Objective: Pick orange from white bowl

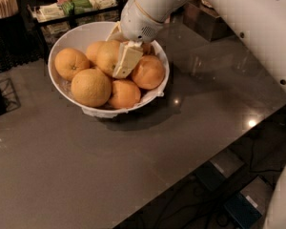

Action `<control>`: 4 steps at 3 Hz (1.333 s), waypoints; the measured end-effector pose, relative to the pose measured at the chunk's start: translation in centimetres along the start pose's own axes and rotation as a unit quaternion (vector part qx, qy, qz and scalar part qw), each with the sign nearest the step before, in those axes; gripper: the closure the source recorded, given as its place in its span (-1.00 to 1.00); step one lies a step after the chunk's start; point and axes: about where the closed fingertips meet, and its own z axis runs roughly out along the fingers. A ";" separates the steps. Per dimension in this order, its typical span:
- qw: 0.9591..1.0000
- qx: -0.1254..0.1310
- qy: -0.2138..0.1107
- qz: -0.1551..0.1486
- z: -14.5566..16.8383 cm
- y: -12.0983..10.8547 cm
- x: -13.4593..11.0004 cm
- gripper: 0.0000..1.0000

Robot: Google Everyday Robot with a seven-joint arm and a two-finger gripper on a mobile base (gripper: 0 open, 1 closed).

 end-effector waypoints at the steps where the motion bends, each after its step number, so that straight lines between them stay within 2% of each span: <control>1: 0.998 0.017 -0.036 -0.051 -2.6 0.0 -5.2 1.00; 2: 0.993 0.036 -0.060 -0.092 -5.2 1.1 -9.7 1.00; 3: 0.990 0.043 -0.080 -0.109 -6.7 3.2 -11.6 1.00; 4: 0.990 0.042 -0.080 -0.109 -6.7 3.4 -11.6 1.00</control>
Offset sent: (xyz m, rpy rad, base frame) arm -0.0812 0.0596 0.1432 0.1817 -0.2150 0.2096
